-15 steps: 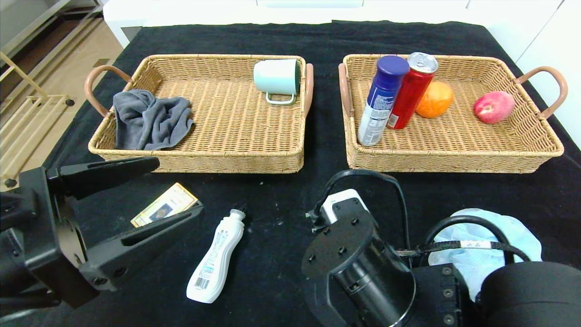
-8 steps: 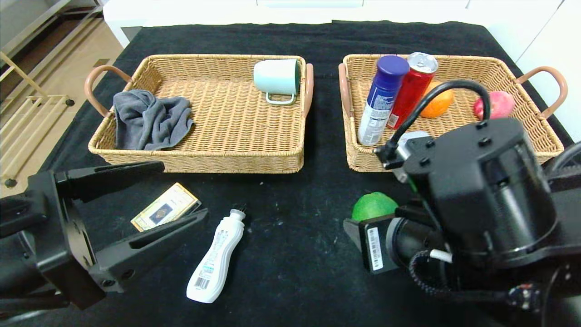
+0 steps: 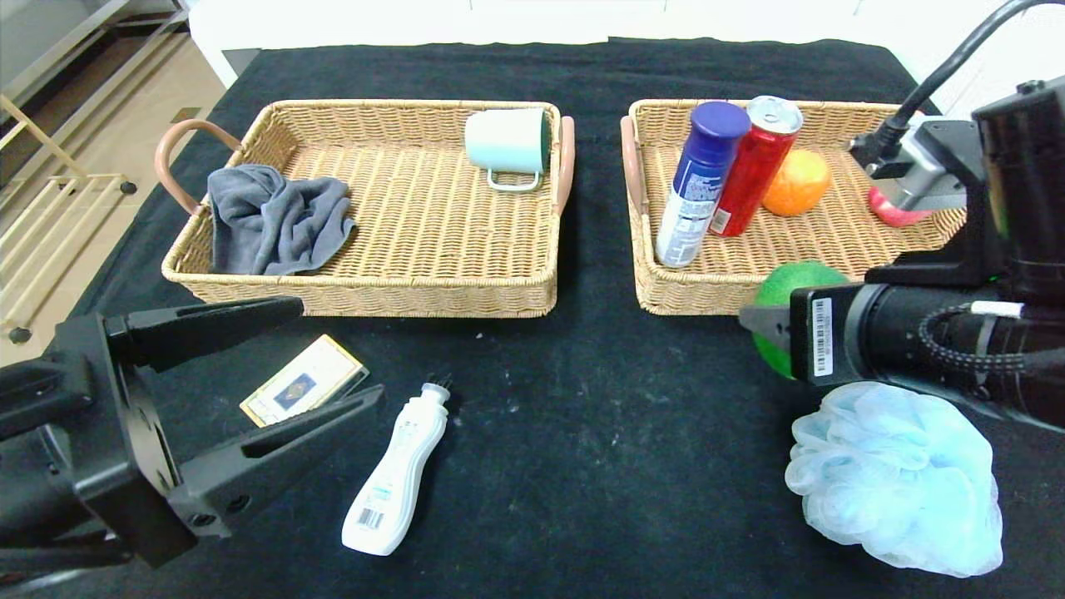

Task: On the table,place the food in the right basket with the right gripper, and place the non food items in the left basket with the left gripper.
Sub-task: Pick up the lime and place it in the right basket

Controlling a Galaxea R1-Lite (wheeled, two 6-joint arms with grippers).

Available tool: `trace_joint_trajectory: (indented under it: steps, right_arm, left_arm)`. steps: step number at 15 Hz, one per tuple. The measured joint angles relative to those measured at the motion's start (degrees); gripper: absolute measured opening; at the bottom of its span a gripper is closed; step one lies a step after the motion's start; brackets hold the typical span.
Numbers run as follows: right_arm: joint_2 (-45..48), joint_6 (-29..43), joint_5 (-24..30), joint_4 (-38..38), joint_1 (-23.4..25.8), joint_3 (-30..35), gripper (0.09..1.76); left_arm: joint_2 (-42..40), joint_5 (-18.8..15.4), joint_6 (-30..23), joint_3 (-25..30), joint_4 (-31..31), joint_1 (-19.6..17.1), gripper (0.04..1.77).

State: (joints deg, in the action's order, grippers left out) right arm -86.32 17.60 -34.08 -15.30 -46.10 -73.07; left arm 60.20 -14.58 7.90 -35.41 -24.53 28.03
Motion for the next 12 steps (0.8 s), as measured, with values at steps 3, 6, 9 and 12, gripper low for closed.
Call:
trace_joint_trajectory:
  steps: [3, 6, 9, 12]
  right_arm:
    - [1.7, -3.8, 0.1, 0.1, 5.1, -0.2, 1.14]
    - [3.3, -5.0, 0.8, 0.1, 9.4, -0.3, 1.14]
    - [3.9, -6.7, 3.4, 0.5, 15.7, -0.6, 1.14]
    - [3.6, -8.7, 6.3, 0.6, 22.2, -2.4, 1.14]
  left_arm:
    - [0.0, 0.0, 0.0, 0.0, 0.0, 0.0, 1.72]
    - [0.0, 0.0, 0.0, 0.1, 0.0, 0.0, 1.72]
    - [0.2, -0.1, 0.0, 0.3, 0.0, 0.0, 1.72]
    - [0.3, 0.0, 0.0, 0.3, 0.0, 0.0, 1.72]
